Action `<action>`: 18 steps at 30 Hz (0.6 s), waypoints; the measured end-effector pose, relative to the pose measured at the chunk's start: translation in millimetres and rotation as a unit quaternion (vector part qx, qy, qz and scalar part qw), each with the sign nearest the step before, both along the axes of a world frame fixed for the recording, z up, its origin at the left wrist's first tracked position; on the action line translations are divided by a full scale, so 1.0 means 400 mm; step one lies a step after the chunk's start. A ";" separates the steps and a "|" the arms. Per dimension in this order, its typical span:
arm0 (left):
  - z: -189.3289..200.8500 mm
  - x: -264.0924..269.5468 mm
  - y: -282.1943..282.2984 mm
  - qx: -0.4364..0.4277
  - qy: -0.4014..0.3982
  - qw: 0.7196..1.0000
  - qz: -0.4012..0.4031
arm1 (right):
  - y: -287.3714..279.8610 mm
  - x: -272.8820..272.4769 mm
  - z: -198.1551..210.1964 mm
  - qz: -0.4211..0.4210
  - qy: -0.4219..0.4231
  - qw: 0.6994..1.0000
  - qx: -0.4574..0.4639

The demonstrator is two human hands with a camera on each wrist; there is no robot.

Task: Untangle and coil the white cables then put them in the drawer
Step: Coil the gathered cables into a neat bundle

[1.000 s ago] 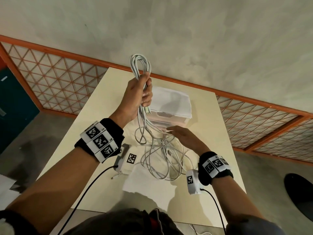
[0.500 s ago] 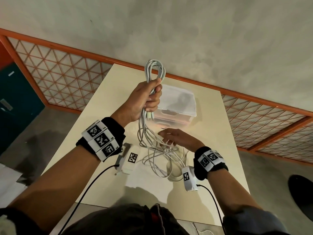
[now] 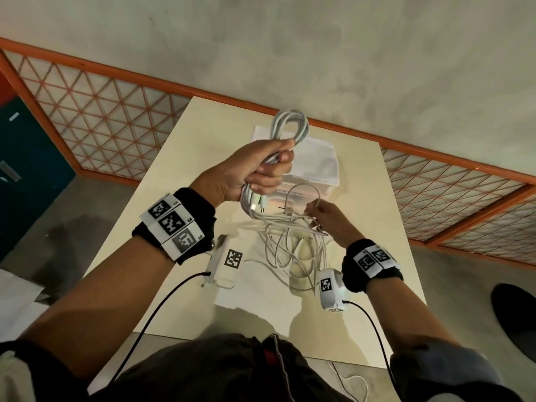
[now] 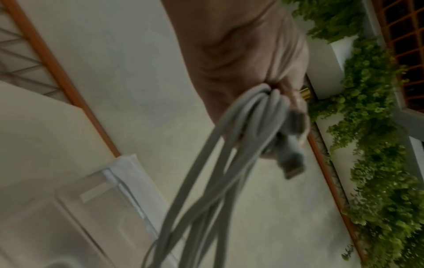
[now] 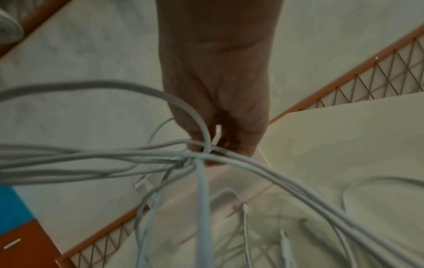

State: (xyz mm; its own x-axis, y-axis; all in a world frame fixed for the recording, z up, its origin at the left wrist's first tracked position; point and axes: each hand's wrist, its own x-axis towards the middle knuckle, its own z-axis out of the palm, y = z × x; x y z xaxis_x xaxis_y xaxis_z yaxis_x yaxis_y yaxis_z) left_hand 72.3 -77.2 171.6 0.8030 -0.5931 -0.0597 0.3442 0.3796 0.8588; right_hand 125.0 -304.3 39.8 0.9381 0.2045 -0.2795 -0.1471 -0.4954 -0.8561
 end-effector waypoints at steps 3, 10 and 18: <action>-0.010 -0.012 -0.002 -0.005 0.033 0.995 -0.094 | -0.036 0.025 0.011 -0.067 -0.101 0.986 -0.115; 0.038 -0.030 0.018 0.013 0.045 0.992 -0.115 | -0.138 0.071 0.019 -0.239 -0.133 0.946 -0.174; 0.030 -0.027 -0.017 0.100 -0.040 0.994 -0.023 | -0.042 0.022 0.108 -0.149 -0.063 0.974 0.158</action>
State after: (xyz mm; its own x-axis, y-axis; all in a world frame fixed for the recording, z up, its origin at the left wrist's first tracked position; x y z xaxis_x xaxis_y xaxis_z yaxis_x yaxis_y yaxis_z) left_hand 61.6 -83.9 183.7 0.7823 -0.6120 -0.1164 0.2843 0.1846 0.9408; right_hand 133.7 -320.9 82.8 0.9918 -0.0254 -0.1256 -0.1280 -0.1555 -0.9795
